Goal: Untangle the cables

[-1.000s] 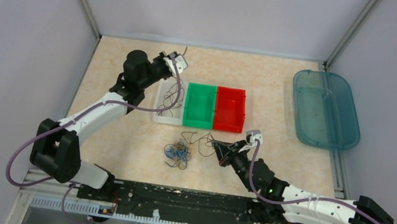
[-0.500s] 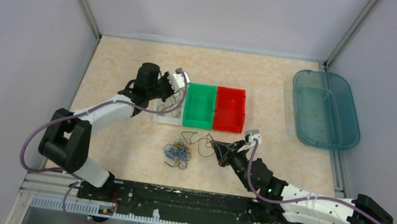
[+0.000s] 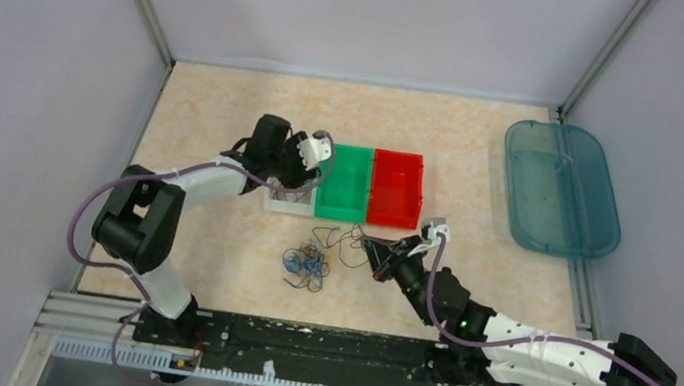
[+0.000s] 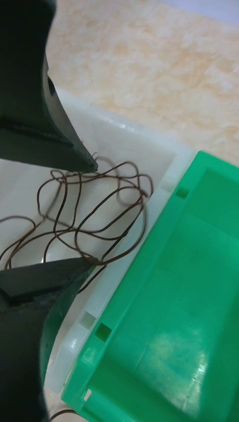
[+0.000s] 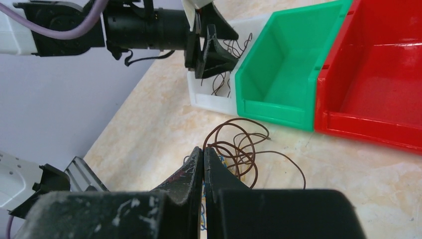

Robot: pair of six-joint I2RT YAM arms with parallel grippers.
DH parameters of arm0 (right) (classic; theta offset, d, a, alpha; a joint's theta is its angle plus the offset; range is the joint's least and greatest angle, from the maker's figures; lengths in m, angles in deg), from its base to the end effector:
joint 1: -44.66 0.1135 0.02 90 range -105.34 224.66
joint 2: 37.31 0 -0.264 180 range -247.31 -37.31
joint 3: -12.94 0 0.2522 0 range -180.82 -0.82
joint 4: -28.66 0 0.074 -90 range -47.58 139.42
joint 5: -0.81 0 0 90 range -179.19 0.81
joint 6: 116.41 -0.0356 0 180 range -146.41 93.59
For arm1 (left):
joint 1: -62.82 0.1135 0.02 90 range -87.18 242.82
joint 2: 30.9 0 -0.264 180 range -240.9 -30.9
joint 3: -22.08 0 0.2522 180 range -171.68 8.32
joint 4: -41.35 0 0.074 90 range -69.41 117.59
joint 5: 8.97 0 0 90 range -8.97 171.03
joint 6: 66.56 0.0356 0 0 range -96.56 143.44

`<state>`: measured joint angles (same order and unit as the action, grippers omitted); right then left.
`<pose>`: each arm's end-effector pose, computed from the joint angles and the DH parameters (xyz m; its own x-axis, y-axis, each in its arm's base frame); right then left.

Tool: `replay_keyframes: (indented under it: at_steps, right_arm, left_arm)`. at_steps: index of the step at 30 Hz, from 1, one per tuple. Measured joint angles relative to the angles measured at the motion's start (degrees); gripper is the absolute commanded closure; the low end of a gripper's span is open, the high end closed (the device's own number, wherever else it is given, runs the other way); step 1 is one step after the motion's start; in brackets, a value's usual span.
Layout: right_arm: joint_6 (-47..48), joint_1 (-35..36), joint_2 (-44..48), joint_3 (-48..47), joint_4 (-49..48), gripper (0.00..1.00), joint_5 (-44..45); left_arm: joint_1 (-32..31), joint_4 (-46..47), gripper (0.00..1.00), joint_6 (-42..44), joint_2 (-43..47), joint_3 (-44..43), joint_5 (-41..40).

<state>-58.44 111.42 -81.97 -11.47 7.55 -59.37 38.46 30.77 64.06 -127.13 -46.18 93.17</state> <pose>0.0848 0.1526 0.2133 -0.3137 0.4356 -0.8437 -0.5127 0.6702 0.5366 0.3217 -0.1539 0.1899 -0.0708 0.7308 -0.6789 0.7894 0.4572 0.4097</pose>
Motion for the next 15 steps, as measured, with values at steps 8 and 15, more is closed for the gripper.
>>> replay_keyframes:
  at_steps: [8, 15]
  right_arm:
    - [0.1, 0.0, -0.9, -2.7, 1.5, 1.00, -1.0]
    - [2.0, 0.0, -1.3, -6.7, 2.0, 1.00, -3.9]
  left_arm:
    - [1.0, -9.9, 0.11, -1.1, 12.2, -8.2, 11.3]
    - [3.0, -17.7, 0.02, -1.2, 26.7, -9.2, 27.1]
